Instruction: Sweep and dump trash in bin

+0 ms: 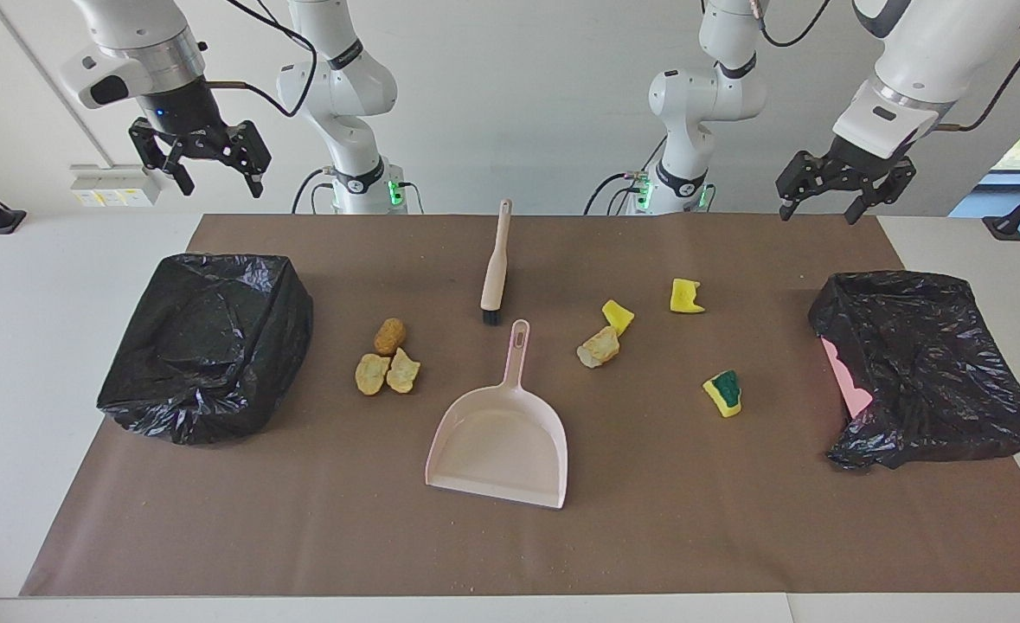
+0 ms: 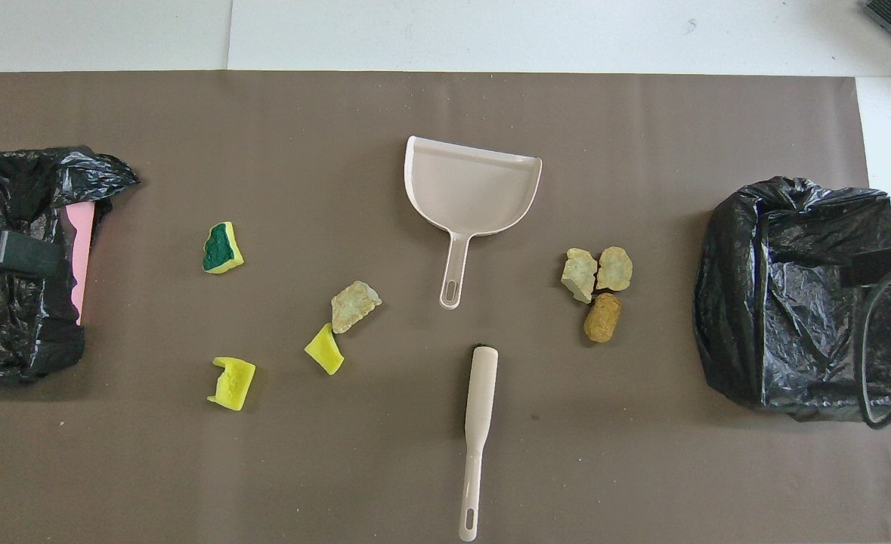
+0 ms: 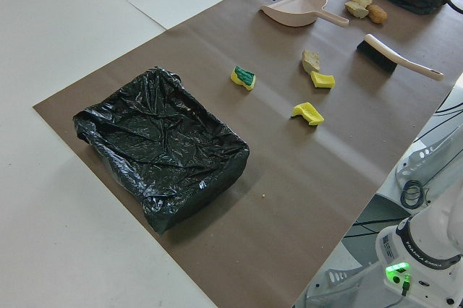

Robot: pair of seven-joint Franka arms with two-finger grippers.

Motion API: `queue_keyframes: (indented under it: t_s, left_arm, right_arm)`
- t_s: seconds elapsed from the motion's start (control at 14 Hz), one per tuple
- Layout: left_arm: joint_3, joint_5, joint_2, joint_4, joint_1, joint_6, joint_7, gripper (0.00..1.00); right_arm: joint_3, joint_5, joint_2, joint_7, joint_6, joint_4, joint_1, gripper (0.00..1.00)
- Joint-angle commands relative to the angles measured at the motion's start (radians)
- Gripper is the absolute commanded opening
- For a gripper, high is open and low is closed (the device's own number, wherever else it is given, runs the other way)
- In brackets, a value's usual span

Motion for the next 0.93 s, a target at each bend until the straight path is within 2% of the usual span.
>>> queue_keyframes:
  t_s: [0.0,0.5,0.71,0.86]
  left_arm:
    - [-0.009,0.001,-0.002,-0.003,0.016,-0.013,0.012,1.00]
    - [-0.018,-0.002,-0.024,-0.034,-0.002,-0.019,-0.055,1.00]
    - [-0.022,-0.002,-0.063,-0.126,-0.054,-0.005,-0.097,1.00]
    - [-0.024,-0.034,-0.092,-0.210,-0.102,0.040,-0.196,1.00]
  right_arm:
    - [0.004,0.008,-0.012,-0.030,-0.009,-0.010,-0.011,1.00]
    - [0.004,0.008,-0.012,-0.030,-0.009,-0.010,-0.011,1.00]
    - [0.004,0.008,-0.012,-0.030,-0.008,-0.010,-0.011,1.00]
    - [0.004,0.008,-0.012,-0.030,-0.008,-0.010,-0.011,1.00]
